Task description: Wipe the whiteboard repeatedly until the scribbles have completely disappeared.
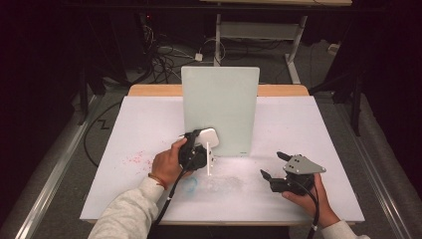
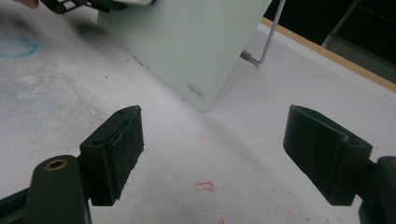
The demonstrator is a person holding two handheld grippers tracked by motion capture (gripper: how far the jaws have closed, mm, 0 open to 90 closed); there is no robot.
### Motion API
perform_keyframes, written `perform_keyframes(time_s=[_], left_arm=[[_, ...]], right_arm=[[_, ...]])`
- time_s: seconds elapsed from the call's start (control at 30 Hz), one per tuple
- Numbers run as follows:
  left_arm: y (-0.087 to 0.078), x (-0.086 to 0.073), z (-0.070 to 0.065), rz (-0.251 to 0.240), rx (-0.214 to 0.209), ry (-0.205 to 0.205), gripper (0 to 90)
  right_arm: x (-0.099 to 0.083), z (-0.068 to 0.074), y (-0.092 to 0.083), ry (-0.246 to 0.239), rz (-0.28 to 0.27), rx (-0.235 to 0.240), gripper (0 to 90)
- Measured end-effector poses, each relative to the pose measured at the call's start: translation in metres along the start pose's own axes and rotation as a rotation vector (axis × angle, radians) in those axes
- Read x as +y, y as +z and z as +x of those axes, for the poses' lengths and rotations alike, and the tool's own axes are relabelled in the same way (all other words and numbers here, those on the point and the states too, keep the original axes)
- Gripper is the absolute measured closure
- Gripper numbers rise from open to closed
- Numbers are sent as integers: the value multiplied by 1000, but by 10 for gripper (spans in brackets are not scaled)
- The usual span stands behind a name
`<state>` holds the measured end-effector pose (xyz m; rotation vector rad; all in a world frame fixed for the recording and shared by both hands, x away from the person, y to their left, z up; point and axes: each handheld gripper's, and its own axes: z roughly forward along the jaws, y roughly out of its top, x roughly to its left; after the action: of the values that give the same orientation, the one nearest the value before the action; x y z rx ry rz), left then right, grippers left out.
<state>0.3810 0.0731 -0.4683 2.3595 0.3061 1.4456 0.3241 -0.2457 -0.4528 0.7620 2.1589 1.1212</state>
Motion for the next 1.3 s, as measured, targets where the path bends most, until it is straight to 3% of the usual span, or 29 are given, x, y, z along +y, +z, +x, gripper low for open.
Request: perform_keyframes(time_s=[0.07,0.1,0.13,0.2,0.33,0.43,0.53,0.57,0.6,0.67,0.7,0.83,0.93,0.97,1.07,1.17,1.2,1.23,1.3], left_arm=[[-1,-2,5,2,8,-8,291],[-2,-5,9,5,8,-23,291],[-3,-9,14,2,15,-63,291],[-4,-13,18,8,10,-87,292],[-5,-19,18,14,10,-108,291],[-6,-25,9,46,5,-71,291],[-5,-28,4,54,-5,-61,291],[-5,-29,-4,72,-9,-27,291],[-5,-29,-4,72,-9,-27,291],[-4,-30,-12,90,-21,13,291],[-3,-29,-19,102,-13,64,291],[-3,-27,-21,108,-8,77,291],[-2,-23,-25,107,-5,111,291],[0,-18,-31,104,3,146,292],[1,-12,-35,92,1,162,291],[2,0,-26,56,-28,69,291],[2,0,-26,56,-28,69,292],[2,5,-16,39,-17,19,291],[1,7,-10,34,-7,-6,292]], right_arm=[[0,0,0,2,-1,-2,207],[0,0,0,2,-3,-2,207],[0,0,0,1,-1,-1,207],[1,1,0,-5,-1,0,207],[1,0,0,-6,-1,0,207],[0,1,0,-3,1,1,207],[0,1,0,-6,1,2,207],[0,1,0,-8,1,6,207],[0,1,0,-8,1,6,207],[0,1,0,-7,4,5,207],[0,1,0,-7,3,5,207],[0,1,0,-7,1,11,207],[0,2,1,-7,5,12,207],[0,2,2,-14,6,11,207],[0,2,2,-17,6,9,207],[0,1,1,-11,3,6,207],[0,1,1,-11,3,6,207],[0,0,0,-1,2,4,207],[0,-1,0,-5,-1,1,207]])
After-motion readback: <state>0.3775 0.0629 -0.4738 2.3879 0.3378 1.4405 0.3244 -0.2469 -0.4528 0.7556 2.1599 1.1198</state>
